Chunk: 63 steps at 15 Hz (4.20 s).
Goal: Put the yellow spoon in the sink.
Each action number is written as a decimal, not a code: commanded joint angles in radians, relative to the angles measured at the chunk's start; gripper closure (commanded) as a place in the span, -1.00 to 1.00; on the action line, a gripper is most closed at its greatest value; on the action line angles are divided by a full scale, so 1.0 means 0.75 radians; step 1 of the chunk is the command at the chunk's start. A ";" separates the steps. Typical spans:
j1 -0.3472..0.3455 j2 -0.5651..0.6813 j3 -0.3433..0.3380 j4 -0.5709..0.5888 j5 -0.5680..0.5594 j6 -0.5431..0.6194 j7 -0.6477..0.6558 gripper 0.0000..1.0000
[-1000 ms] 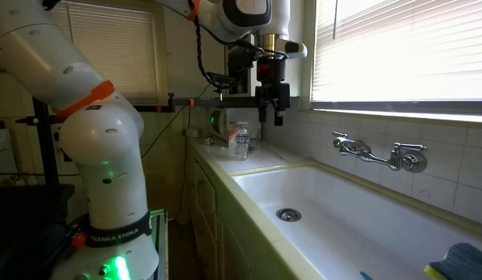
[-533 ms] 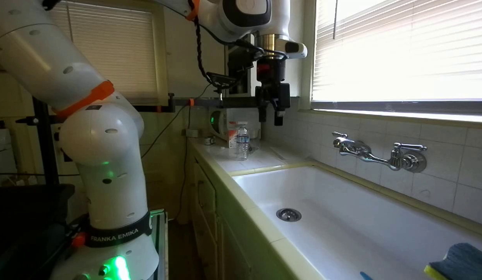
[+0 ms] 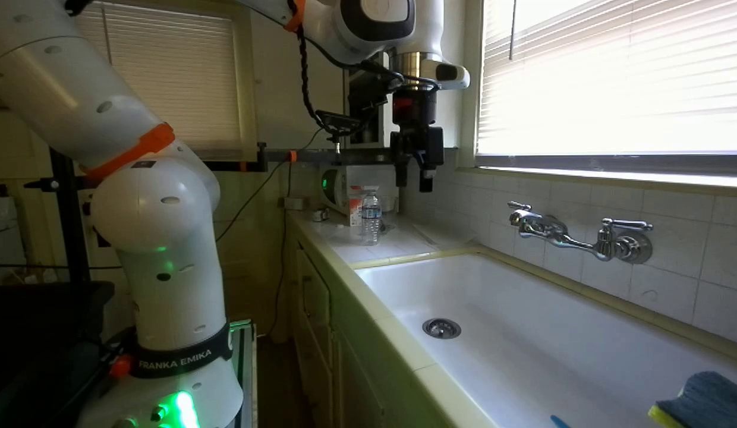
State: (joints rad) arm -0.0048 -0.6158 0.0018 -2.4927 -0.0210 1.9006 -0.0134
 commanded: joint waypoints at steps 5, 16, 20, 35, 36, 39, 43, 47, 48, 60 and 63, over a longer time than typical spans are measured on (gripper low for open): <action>-0.046 0.020 -0.018 0.020 -0.030 0.034 0.046 -1.00; -0.239 0.242 -0.287 0.211 -0.013 0.354 -0.015 -1.00; -0.246 0.209 -0.274 0.191 -0.012 0.320 -0.002 -1.00; -0.524 0.703 -0.201 0.339 -0.327 1.114 0.881 -1.00; -0.539 0.728 -0.209 0.367 -0.390 1.102 0.971 -1.00; -0.611 0.774 -0.199 0.441 -0.572 1.049 1.237 -1.00; -0.544 0.820 -0.275 0.476 -0.703 0.967 1.498 -1.00; -0.490 0.846 -0.312 0.457 -0.673 0.923 1.585 -1.00; -0.480 0.853 -0.322 0.455 -0.660 0.921 1.597 -1.00; -0.456 0.913 -0.437 0.451 -0.644 0.961 1.683 -1.00; -0.448 0.933 -0.446 0.449 -0.610 0.983 1.680 -1.00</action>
State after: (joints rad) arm -0.3625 0.0601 -0.3122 -2.1601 -0.5023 2.6204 1.2250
